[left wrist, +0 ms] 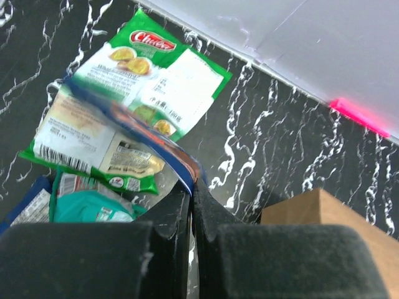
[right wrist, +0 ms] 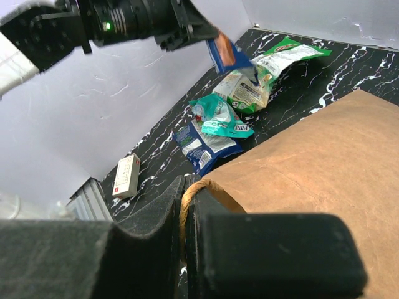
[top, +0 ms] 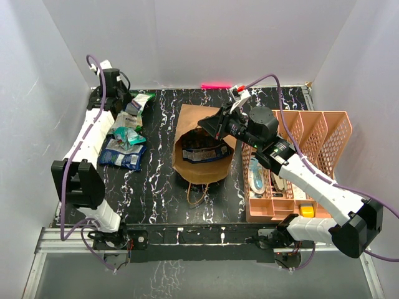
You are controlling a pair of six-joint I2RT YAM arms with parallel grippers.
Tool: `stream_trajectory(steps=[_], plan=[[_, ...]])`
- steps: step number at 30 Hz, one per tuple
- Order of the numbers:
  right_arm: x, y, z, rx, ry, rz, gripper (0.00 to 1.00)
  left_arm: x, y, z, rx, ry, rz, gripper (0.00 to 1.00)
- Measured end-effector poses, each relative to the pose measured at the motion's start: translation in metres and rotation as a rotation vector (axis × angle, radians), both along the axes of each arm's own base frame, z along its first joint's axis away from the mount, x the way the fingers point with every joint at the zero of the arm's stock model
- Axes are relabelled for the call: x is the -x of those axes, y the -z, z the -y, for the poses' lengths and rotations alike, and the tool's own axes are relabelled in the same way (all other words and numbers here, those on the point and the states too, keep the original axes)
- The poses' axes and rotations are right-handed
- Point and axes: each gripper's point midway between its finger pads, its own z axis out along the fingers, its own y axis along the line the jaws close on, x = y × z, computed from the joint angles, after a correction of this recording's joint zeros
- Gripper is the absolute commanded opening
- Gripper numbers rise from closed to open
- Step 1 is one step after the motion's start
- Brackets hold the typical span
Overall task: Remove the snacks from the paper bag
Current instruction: Place the snack at the center of the board.
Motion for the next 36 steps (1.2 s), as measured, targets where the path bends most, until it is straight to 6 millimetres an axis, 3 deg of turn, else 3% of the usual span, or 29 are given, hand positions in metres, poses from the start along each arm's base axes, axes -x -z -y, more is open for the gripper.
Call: stream_trajectory(steps=[4, 7, 10, 16, 22, 26, 32, 36], plan=[[0.0, 0.0, 0.0, 0.0, 0.0, 0.0, 0.08, 0.028, 0.041, -0.005, 0.009, -0.004, -0.058, 0.0], [0.0, 0.0, 0.0, 0.0, 0.0, 0.0, 0.08, 0.069, 0.081, -0.007, 0.024, -0.015, -0.138, 0.0], [0.0, 0.0, 0.0, 0.0, 0.0, 0.0, 0.08, 0.098, 0.108, -0.015, 0.035, -0.069, -0.207, 0.0], [0.001, 0.0, -0.001, -0.004, -0.004, -0.006, 0.08, 0.135, 0.141, -0.047, 0.017, -0.224, -0.291, 0.0], [0.0, 0.008, -0.007, -0.003, -0.025, -0.04, 0.08, 0.144, 0.143, -0.072, -0.011, -0.35, -0.297, 0.0], [-0.001, 0.015, -0.011, -0.003, -0.037, -0.067, 0.08, 0.145, 0.143, -0.076, 0.001, -0.379, -0.293, 0.17], [-0.001, 0.02, -0.014, -0.004, -0.053, -0.09, 0.08, 0.146, 0.144, -0.076, 0.022, -0.379, -0.298, 0.55], [0.0, 0.019, -0.015, -0.012, -0.053, -0.092, 0.08, 0.144, 0.137, -0.071, 0.037, -0.343, -0.276, 0.66]])
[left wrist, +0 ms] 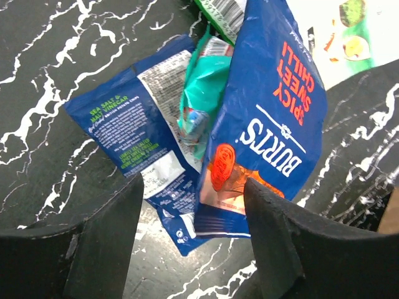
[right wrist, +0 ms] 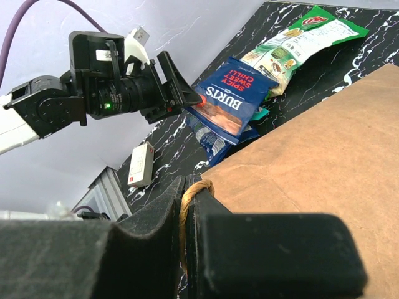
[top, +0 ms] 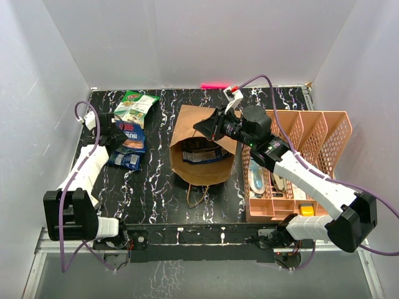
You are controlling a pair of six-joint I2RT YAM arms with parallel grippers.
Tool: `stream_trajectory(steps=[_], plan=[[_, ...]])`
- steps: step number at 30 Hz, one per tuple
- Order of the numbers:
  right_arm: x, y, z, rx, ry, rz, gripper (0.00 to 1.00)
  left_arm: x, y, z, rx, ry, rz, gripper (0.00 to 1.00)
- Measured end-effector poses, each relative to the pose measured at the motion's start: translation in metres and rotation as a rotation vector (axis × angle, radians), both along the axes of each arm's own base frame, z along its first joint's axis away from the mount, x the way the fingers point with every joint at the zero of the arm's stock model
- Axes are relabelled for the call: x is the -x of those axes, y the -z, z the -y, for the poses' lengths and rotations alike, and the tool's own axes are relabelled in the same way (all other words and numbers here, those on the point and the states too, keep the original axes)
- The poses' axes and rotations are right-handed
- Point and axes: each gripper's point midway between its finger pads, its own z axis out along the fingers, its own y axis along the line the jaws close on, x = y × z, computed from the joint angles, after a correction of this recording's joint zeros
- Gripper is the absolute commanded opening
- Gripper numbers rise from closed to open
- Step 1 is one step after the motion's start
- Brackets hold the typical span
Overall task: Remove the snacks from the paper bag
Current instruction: Place the snack at the center of the board, then take out the snack from the paper bag.
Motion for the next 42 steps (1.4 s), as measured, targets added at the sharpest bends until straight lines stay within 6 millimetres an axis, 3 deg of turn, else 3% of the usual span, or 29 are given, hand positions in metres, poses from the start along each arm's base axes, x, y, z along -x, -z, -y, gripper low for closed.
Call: stream_trajectory(steps=[5, 11, 16, 20, 23, 26, 31, 34, 36, 42], plan=[[0.0, 0.0, 0.0, -0.005, -0.001, -0.004, 0.08, 0.0, -0.009, 0.015, 0.052, 0.078, 0.027, 0.71], [0.001, -0.001, 0.0, -0.005, -0.002, -0.003, 0.08, 0.015, -0.023, 0.049, 0.174, 0.233, 0.066, 0.86], [0.001, -0.001, 0.0, -0.005, -0.002, -0.002, 0.08, 0.038, -0.042, 0.086, 0.308, 0.371, 0.15, 0.85], [0.0, -0.002, -0.001, -0.008, -0.003, 0.001, 0.08, 0.057, -0.04, 0.124, 0.423, 0.463, 0.166, 0.83], [0.0, -0.002, -0.001, -0.009, -0.003, 0.002, 0.08, 0.078, -0.032, 0.162, 0.48, 0.554, 0.129, 0.79], [0.0, -0.002, -0.001, -0.009, -0.002, 0.003, 0.08, 0.092, -0.037, 0.193, 0.475, 0.644, 0.119, 0.65], [-0.001, -0.002, 0.0, -0.007, 0.004, 0.006, 0.08, 0.111, -0.073, 0.226, 0.501, 0.713, 0.222, 0.43], [-0.001, -0.002, 0.0, -0.007, 0.005, 0.006, 0.08, 0.125, -0.1, 0.241, 0.567, 0.73, 0.318, 0.41], [-0.001, -0.002, 0.0, -0.007, 0.005, 0.006, 0.08, 0.133, -0.106, 0.251, 0.591, 0.741, 0.34, 0.4], [-0.001, -0.002, 0.0, -0.009, 0.004, 0.003, 0.08, 0.16, -0.083, 0.294, 0.564, 0.838, 0.268, 0.41]])
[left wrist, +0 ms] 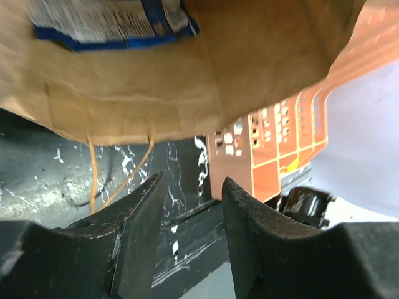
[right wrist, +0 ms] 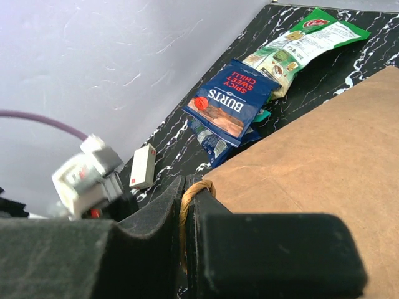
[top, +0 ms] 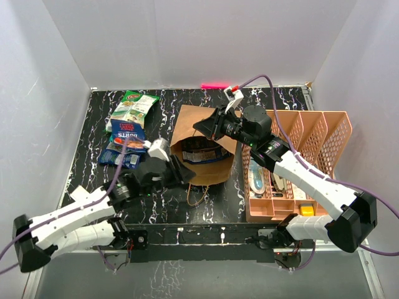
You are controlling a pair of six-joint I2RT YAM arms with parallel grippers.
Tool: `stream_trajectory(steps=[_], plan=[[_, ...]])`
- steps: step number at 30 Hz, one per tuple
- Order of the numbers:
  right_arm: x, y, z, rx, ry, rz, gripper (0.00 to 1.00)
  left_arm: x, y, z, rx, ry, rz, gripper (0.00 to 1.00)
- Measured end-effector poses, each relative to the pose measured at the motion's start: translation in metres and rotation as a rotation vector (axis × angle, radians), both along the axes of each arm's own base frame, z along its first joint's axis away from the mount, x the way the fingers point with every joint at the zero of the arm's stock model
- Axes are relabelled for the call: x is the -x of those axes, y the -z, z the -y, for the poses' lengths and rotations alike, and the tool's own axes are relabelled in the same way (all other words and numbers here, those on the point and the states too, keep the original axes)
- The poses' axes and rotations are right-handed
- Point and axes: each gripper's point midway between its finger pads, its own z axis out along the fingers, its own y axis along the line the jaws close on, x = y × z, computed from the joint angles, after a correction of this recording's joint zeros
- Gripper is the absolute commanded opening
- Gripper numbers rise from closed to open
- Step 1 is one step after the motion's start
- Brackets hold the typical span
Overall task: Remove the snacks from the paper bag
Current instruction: Take out the snack from the paper bag.
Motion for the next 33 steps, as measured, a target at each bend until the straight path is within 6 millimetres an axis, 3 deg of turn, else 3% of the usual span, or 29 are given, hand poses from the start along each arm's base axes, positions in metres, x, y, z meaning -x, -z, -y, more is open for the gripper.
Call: stream_trajectory(steps=[4, 7, 11, 17, 21, 24, 33], plan=[[0.005, -0.004, -0.005, -0.019, -0.039, 0.004, 0.08, 0.017, 0.025, 0.03, -0.086, 0.085, 0.003, 0.42], [0.012, -0.013, -0.015, -0.051, -0.112, 0.008, 0.08, 0.016, 0.042, 0.04, -0.147, 0.097, 0.007, 0.44], [0.026, -0.018, -0.045, -0.094, -0.23, -0.013, 0.08, 0.009, 0.051, 0.039, -0.19, 0.072, 0.023, 0.48], [0.051, -0.002, -0.09, -0.105, -0.371, -0.086, 0.08, 0.004, 0.043, 0.022, -0.201, 0.002, 0.043, 0.49], [0.046, -0.007, -0.092, -0.111, -0.345, -0.074, 0.08, 0.005, 0.028, 0.005, -0.154, -0.056, 0.054, 0.54], [0.039, -0.008, -0.089, -0.112, -0.304, -0.07, 0.08, 0.008, 0.021, -0.008, -0.097, -0.107, 0.051, 0.65], [0.033, -0.025, -0.076, -0.134, -0.218, -0.041, 0.08, 0.005, 0.056, -0.018, -0.094, -0.235, -0.053, 0.68]])
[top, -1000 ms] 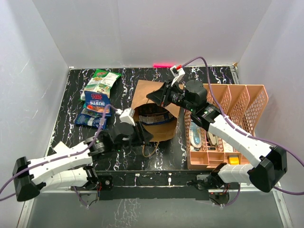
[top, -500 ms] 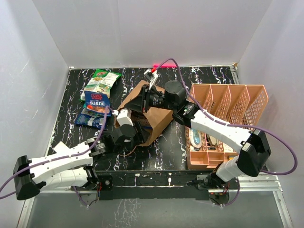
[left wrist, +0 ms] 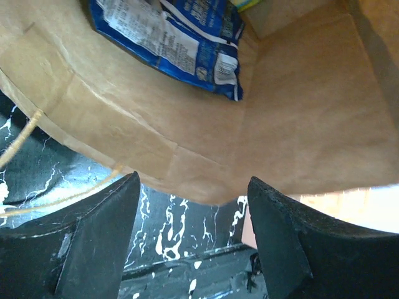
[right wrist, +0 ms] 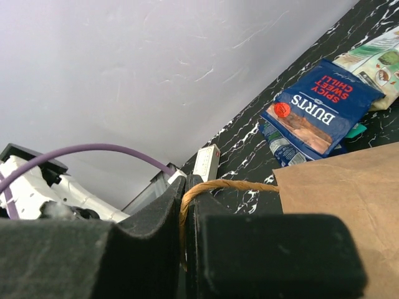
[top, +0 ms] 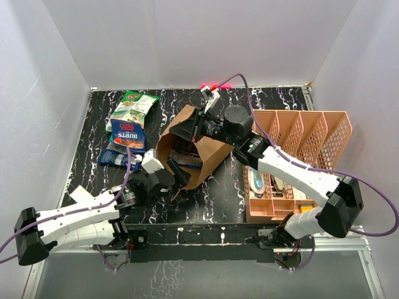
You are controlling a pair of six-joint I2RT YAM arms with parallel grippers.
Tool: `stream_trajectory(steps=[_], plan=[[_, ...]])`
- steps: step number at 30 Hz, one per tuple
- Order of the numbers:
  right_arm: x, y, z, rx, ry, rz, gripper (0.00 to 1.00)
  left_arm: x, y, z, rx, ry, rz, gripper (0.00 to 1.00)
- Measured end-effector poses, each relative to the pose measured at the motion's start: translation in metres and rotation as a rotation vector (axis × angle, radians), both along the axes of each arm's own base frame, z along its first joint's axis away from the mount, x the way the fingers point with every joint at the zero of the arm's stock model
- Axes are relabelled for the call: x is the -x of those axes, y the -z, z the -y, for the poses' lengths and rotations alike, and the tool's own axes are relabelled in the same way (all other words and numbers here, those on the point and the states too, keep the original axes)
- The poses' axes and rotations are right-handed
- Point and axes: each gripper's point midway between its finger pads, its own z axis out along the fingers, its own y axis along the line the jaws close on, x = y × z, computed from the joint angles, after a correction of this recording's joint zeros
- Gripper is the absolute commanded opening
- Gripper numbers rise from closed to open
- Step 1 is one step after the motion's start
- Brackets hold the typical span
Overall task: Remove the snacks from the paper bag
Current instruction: Take out the snack from the paper bag.
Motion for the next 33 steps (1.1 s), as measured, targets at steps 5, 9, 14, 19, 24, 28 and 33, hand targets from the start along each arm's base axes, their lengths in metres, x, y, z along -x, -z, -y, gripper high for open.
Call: stream_trajectory(steps=[5, 9, 14, 19, 24, 28, 33], plan=[[-0.001, -0.005, 0.01, -0.011, 0.047, 0.007, 0.08, -0.011, 0.022, 0.002, -0.031, -0.094, -0.047, 0.71], [-0.002, -0.009, 0.017, -0.019, 0.078, 0.012, 0.08, -0.026, 0.037, 0.004, -0.023, -0.173, -0.114, 0.69], [-0.003, -0.013, 0.022, -0.028, 0.11, 0.018, 0.08, -0.05, 0.058, 0.0, 0.02, -0.274, -0.22, 0.64], [-0.004, -0.012, 0.026, -0.028, 0.127, 0.017, 0.08, -0.06, 0.071, 0.007, 0.036, -0.297, -0.258, 0.59], [-0.006, -0.012, 0.026, -0.029, 0.136, 0.016, 0.08, -0.07, 0.071, 0.014, 0.055, -0.313, -0.231, 0.53], [-0.006, -0.012, 0.026, -0.029, 0.139, 0.017, 0.08, -0.08, 0.069, 0.014, 0.072, -0.345, -0.19, 0.51], [-0.006, -0.012, 0.027, -0.03, 0.142, 0.017, 0.08, -0.087, 0.073, 0.014, 0.1, -0.364, -0.15, 0.5]])
